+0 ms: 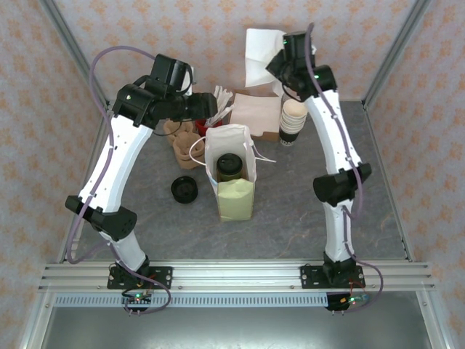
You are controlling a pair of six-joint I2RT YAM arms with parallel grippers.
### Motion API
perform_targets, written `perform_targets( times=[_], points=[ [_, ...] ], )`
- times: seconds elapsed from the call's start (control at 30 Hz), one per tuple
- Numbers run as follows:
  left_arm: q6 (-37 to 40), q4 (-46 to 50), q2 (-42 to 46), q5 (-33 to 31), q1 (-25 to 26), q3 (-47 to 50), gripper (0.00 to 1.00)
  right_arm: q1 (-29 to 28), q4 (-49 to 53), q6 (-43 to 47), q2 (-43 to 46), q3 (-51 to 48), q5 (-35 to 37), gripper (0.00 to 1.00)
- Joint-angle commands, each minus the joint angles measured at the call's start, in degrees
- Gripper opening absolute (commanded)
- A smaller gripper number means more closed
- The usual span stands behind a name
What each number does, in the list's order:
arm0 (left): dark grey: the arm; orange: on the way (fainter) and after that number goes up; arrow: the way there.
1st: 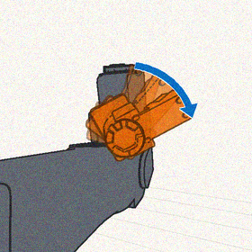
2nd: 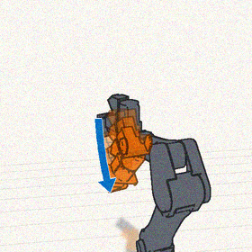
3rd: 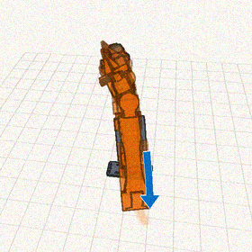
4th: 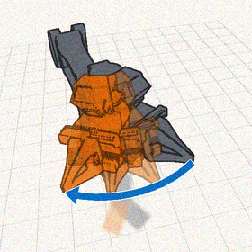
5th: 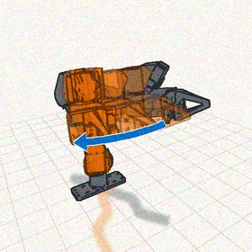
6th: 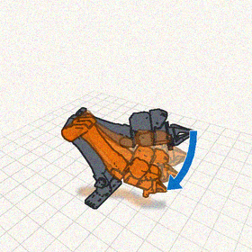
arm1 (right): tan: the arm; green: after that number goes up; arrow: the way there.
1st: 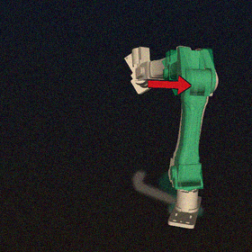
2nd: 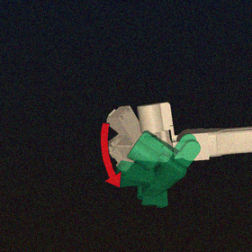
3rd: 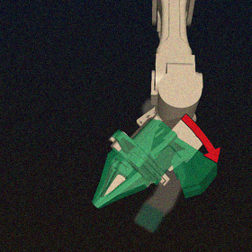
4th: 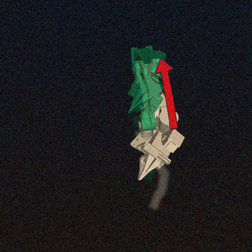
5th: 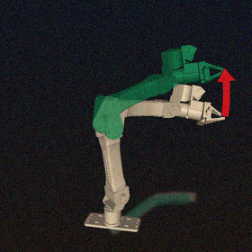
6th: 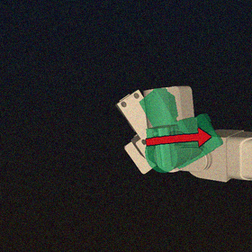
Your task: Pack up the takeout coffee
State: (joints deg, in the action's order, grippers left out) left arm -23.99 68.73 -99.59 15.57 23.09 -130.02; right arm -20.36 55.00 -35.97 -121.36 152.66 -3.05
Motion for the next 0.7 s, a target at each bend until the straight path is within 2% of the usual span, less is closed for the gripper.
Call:
perform_targets(
  times=[0.0, 0.17, 0.3, 0.47, 0.67],
  points=[
    [-0.09, 1.17, 0.63, -2.13, -0.24, -1.44, 0.65, 0.1, 5.89, -5.56, 6.53, -3.42, -6.88, 0.0],
    [1.05, -0.23, 3.15, -5.57, -0.24, 2.23, 0.67, 0.06, 6.89, -10.48, 13.49, -10.71, -17.6, 0.0],
    [2.84, 0.37, 3.52, -10.56, -0.33, 2.39, 0.7, -0.29, 9.82, -10.11, 17.18, -11.73, -22.46, 0.0],
    [0.77, -1.06, 3.04, -9.89, -0.38, 3.51, 0.69, -1.7, 8.1, -10.42, 23.07, -19.49, -28.77, 0.0],
    [-2.18, -6.99, 4.89, -8.47, -0.37, 7.95, 0.69, -7.48, 2.24, -6.71, 28.86, -29.82, -34.45, 0.01]
  ],
)
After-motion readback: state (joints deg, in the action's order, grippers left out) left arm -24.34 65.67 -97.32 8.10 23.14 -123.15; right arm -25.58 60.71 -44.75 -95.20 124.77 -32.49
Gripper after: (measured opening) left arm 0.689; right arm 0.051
